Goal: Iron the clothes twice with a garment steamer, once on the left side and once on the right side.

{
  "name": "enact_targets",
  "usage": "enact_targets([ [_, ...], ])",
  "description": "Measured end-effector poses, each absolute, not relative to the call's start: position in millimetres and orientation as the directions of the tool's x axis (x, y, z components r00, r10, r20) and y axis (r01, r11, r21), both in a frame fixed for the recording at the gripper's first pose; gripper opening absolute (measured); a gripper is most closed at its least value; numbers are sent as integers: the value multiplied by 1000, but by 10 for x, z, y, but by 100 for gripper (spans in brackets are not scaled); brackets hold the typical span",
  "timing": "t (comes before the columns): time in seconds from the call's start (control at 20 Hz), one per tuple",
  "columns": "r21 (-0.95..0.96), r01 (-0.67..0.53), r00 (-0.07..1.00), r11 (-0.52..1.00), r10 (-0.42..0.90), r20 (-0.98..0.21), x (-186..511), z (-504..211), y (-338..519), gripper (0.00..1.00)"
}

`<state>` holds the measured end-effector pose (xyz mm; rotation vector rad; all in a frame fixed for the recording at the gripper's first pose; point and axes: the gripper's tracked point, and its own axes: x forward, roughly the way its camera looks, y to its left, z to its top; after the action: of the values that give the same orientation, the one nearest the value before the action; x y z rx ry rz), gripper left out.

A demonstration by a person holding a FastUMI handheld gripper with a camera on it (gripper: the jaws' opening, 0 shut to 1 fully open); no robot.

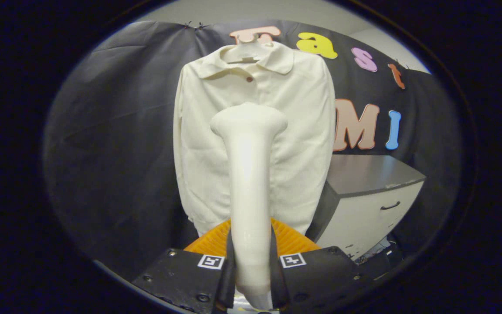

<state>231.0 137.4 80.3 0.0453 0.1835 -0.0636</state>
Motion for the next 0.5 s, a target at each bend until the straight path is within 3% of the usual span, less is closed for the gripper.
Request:
enact_targets([
  [0.25,51,128,990,990,-125,-68,2612,1473,982,32],
  [0.5,54,145,988,988,-141,-61,2986,1577,825,32],
])
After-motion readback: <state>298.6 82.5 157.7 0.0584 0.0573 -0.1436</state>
